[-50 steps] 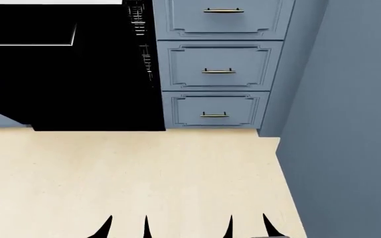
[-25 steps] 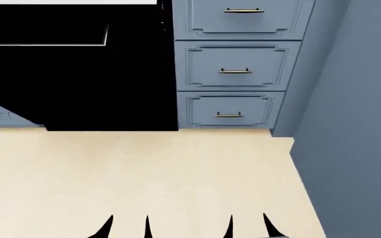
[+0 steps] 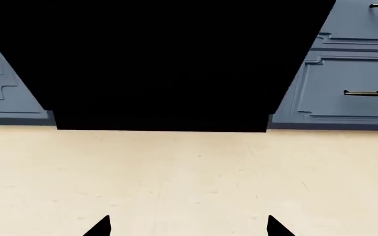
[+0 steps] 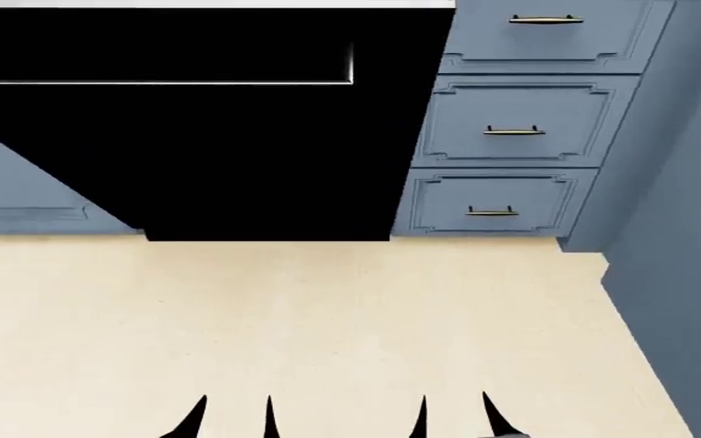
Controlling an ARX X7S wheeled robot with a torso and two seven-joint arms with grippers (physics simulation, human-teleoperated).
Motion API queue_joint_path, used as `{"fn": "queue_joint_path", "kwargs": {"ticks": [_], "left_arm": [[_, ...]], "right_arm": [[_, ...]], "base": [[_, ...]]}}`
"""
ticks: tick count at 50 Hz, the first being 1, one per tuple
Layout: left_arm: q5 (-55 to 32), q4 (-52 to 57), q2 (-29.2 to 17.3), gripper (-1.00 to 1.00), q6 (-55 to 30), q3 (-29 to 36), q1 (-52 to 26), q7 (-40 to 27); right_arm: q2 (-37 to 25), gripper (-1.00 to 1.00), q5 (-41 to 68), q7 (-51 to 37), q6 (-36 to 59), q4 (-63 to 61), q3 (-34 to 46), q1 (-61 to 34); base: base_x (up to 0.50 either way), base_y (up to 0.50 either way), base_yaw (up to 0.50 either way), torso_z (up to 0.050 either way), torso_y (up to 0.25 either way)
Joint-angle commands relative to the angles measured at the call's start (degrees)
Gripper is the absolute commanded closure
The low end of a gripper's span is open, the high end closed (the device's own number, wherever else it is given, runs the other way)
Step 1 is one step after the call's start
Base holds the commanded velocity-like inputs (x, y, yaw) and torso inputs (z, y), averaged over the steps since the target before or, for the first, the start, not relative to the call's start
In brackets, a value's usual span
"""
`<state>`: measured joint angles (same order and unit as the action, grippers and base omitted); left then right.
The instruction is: Close the dishwasher door
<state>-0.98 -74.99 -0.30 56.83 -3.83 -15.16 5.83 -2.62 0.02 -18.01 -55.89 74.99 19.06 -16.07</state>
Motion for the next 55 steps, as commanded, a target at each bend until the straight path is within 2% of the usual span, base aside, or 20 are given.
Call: {"fn": "queue_joint_path", "kwargs": {"ticks": [1, 33, 55], "left_arm": [[-0.07, 0.0, 0.01, -1.0, 0.04, -0.07, 0.0, 0.05], [-0.05, 0.0, 0.01, -1.0, 0.05, -0.32, 0.02, 0.26], [-0.06, 0.0, 0.02, -1.0, 0.08, -0.23, 0.01, 0.16]], "right_arm": [[-0.06, -1.0, 0.01, -0.39, 0.06, 0.0, 0.43, -0.04], [0.0, -1.0, 0.13, -0.09, 0.1, 0.0, 0.13, -0.03], [0.02, -1.0, 0.06, 0.68, -1.15, 0.0, -0.58, 0.18]], "base": [[0.0, 0.5, 0.0, 0.0, 0.0], [0.0, 0.49, 0.0, 0.0, 0.0], [0.01, 0.06, 0.0, 0.0, 0.0]]}}
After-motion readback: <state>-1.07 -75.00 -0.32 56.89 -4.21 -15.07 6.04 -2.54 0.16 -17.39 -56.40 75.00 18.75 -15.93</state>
